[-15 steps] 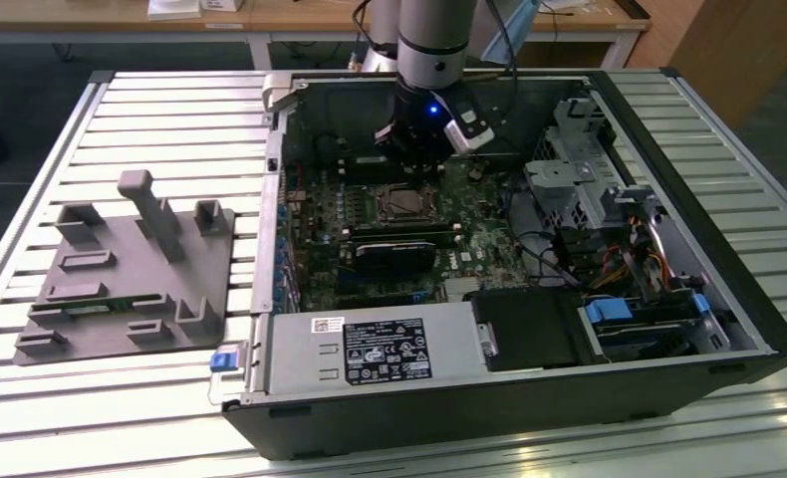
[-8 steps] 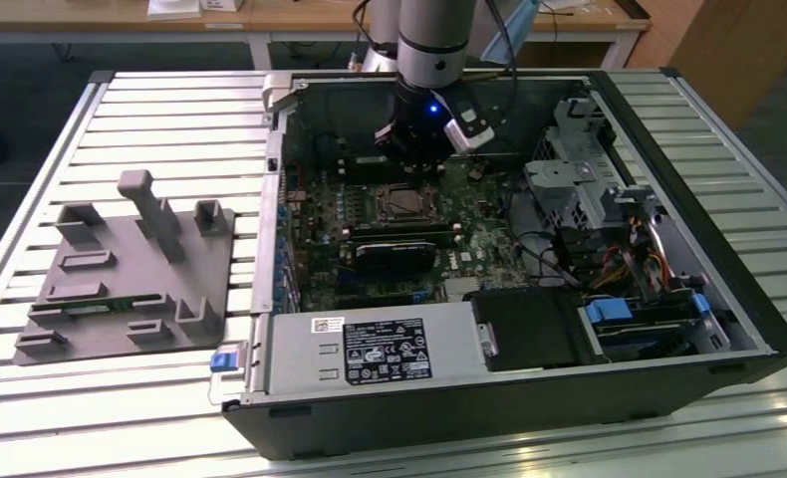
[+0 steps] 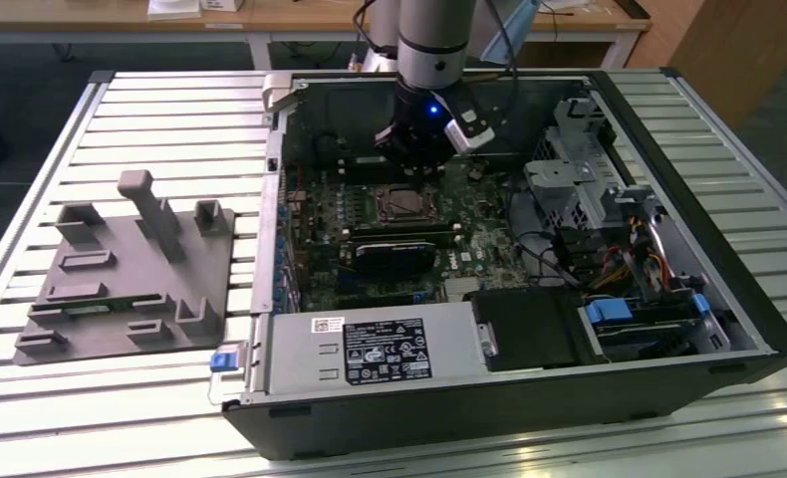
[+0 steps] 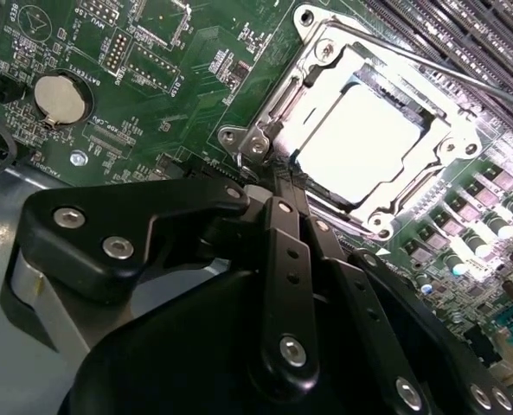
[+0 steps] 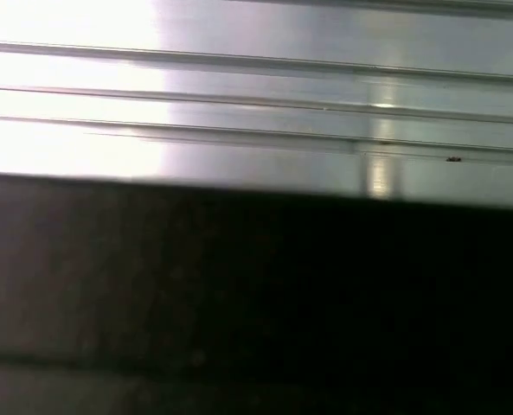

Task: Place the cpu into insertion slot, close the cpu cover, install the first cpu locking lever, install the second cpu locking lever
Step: 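Install the first cpu locking lever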

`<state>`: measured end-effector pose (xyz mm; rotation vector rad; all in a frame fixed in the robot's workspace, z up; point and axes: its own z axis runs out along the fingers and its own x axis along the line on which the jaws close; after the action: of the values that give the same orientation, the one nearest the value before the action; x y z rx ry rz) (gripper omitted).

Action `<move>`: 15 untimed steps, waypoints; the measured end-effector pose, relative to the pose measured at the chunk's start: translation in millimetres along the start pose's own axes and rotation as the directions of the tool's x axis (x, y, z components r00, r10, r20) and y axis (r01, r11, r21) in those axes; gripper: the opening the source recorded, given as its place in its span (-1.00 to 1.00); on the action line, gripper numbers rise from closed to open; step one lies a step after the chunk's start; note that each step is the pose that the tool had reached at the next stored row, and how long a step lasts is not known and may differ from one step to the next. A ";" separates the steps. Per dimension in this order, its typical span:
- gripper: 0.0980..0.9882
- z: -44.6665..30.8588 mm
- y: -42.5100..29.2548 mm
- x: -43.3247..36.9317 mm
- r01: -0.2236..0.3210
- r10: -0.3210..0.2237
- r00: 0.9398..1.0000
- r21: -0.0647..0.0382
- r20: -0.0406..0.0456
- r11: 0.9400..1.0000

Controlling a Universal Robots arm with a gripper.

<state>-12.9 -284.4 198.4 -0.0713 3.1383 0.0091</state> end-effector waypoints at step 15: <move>-0.98 -14.5 2.3 -0.8 0.000 0.000 1.000 -0.009 0.001 1.000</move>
<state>-12.2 -282.1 212.9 -0.0712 3.1375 0.0227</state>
